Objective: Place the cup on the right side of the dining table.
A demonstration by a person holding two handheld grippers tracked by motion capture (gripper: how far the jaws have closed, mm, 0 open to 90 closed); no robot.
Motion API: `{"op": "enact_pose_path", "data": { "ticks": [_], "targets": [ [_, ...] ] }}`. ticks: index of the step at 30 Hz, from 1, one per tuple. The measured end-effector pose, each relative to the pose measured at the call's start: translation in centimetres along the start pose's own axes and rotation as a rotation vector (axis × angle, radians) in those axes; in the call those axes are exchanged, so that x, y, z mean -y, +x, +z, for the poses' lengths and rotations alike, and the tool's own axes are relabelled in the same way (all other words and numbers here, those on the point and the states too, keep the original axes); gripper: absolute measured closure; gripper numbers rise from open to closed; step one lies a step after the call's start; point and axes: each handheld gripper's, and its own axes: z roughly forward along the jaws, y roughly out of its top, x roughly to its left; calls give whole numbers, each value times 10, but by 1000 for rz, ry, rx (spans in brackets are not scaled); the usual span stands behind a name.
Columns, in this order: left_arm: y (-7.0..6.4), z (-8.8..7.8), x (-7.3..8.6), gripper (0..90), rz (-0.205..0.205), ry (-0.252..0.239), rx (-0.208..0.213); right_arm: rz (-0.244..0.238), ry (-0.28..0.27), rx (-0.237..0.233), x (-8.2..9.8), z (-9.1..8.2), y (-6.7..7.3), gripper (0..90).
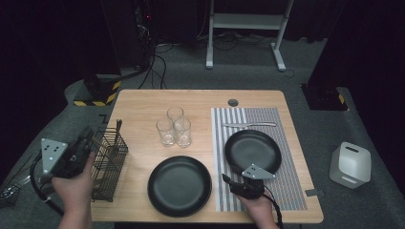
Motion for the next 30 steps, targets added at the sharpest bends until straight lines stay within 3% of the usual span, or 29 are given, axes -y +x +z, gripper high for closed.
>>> {"op": "enact_pose_path", "data": {
  "ticks": [16, 30],
  "targets": [
    [1, -7, -11, 864, -9, -57, 10, 7, 3, 11, 1, 0, -1, 483],
    [-7, -11, -30, 865, 16, -120, 22, 1, -1, 5, 1, -1, 0, 510]
  ]
}}
